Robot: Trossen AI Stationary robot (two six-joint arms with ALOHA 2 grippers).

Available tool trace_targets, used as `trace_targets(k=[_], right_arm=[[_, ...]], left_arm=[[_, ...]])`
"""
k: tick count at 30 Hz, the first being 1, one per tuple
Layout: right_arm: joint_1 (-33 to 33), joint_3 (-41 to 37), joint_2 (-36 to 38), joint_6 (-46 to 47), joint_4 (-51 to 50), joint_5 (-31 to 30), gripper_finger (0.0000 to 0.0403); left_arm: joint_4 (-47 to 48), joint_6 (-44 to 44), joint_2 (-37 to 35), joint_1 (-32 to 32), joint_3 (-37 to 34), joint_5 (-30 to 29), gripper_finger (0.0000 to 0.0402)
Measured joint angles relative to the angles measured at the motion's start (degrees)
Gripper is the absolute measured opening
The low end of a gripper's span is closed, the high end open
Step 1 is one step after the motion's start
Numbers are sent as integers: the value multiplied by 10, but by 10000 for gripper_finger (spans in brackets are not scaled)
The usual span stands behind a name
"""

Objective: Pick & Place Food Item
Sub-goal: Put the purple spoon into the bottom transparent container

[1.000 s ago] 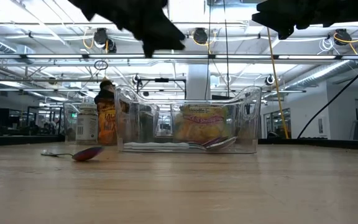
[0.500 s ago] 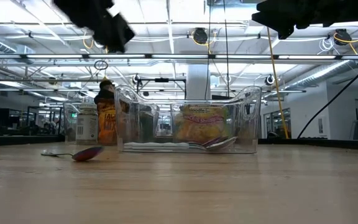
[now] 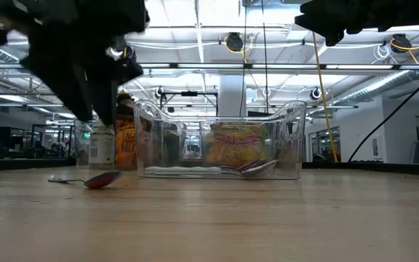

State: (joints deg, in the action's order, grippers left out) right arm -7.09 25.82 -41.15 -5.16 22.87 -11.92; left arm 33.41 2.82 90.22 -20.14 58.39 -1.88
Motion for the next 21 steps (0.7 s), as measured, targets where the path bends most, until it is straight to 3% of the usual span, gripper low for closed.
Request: trace_targets(k=[10,21], right_arm=[[0,0,0,0,2,0,169],[0,0,0,0,2,0,169]], left_arm=[[-10,2,94,14,-17,-20,165],[-30,7,78,13,-23,-55,165]])
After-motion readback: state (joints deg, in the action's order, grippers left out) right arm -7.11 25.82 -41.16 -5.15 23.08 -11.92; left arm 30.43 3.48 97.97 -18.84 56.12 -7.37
